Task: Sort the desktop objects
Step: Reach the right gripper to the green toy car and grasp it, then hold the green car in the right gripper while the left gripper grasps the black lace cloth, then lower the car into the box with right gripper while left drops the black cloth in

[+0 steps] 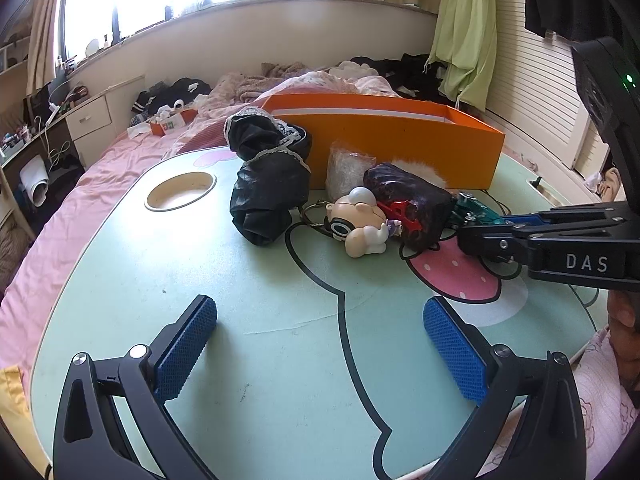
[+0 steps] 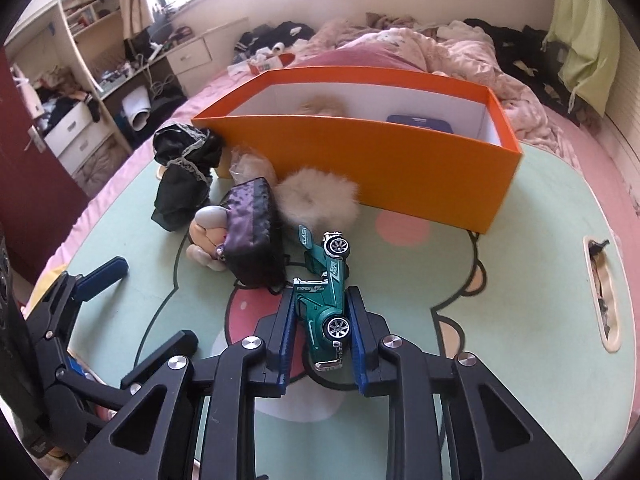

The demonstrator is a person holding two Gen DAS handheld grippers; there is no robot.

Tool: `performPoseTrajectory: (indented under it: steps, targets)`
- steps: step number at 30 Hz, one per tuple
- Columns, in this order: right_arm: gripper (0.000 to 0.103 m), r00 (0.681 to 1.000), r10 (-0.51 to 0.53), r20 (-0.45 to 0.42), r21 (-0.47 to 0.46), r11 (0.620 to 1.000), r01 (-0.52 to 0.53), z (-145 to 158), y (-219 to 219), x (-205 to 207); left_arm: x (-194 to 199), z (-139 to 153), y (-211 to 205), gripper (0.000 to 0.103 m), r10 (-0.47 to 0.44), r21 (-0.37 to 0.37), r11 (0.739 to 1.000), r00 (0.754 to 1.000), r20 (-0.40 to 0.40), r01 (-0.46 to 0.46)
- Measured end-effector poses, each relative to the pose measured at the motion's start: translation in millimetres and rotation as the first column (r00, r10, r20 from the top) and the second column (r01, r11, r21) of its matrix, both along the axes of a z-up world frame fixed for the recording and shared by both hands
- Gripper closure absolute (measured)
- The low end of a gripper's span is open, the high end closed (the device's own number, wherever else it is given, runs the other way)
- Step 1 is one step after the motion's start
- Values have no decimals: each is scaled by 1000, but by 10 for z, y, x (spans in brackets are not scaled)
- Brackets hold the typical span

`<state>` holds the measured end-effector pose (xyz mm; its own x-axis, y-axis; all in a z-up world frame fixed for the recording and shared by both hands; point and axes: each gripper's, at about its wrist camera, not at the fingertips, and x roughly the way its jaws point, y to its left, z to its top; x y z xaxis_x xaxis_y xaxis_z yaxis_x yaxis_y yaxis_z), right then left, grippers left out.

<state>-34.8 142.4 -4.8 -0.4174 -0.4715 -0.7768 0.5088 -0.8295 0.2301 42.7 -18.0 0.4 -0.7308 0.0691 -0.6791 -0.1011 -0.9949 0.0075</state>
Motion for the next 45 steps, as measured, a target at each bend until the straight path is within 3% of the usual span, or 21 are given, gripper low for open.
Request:
performPoseTrajectory:
  steps: [5, 11, 12, 14, 16, 18, 19, 20, 22, 25, 32, 37, 41, 45]
  targets:
    - [80, 999, -39, -17, -57, 998, 38, 39, 154, 54, -10, 104, -111, 0, 16, 73, 997, 1000, -17, -15]
    - [80, 996, -76, -44, -117, 991, 70, 133, 290, 84, -344, 472, -388, 5, 41, 183, 982, 999, -36, -33]
    - [80, 996, -76, -46, -120, 990, 70, 142, 295, 80, -455, 523, -446, 5, 26, 230, 973, 999, -25, -19]
    - [80, 996, -75, -48, -120, 990, 69, 150, 291, 81, -758, 492, -503, 7, -59, 324, 945, 995, 84, 29]
    - [80, 996, -70, -49, -121, 991, 64, 153, 286, 84, -940, 440, -539, 27, -75, 383, 923, 989, 129, 20]
    - [80, 996, -68, -49, -123, 990, 61, 153, 285, 99, -1118, 337, -526, 33, -65, 379, 926, 984, 168, -4]
    - [80, 997, -68, -49, -123, 990, 61, 153, 285, 99, -1176, 284, -506, 49, -64, 369, 929, 980, 187, -10]
    - [80, 997, -68, -49, -124, 990, 61, 153, 284, 100, -1244, 196, -494, 58, -61, 363, 931, 973, 222, -24]
    - [80, 996, -70, -51, -125, 990, 63, 156, 283, 101, -1222, 107, -564, 65, -65, 392, 919, 970, 235, -33]
    - [80, 996, -73, -56, -135, 989, 65, 169, 300, 98, -1112, 129, -629, 66, -56, 422, 906, 977, 206, -37]
    - [80, 994, -70, -83, -160, 986, 56, 364, 294, -45, -876, 569, -664, 66, -46, 414, 910, 997, 67, 15]
    - [80, 977, -113, -182, -162, 983, 84, 696, 212, -405, -1194, 885, -386, 66, -95, 380, 921, 995, 6, 86]
    - [80, 976, -138, -170, -160, 981, 111, 738, 101, -817, -1566, 890, -161, 65, -96, 350, 933, 995, 28, 80]
    - [79, 977, -151, -152, -108, 985, 135, 607, 0, -1077, -1736, 734, -100, 41, -7, 299, 954, 998, 64, -13]
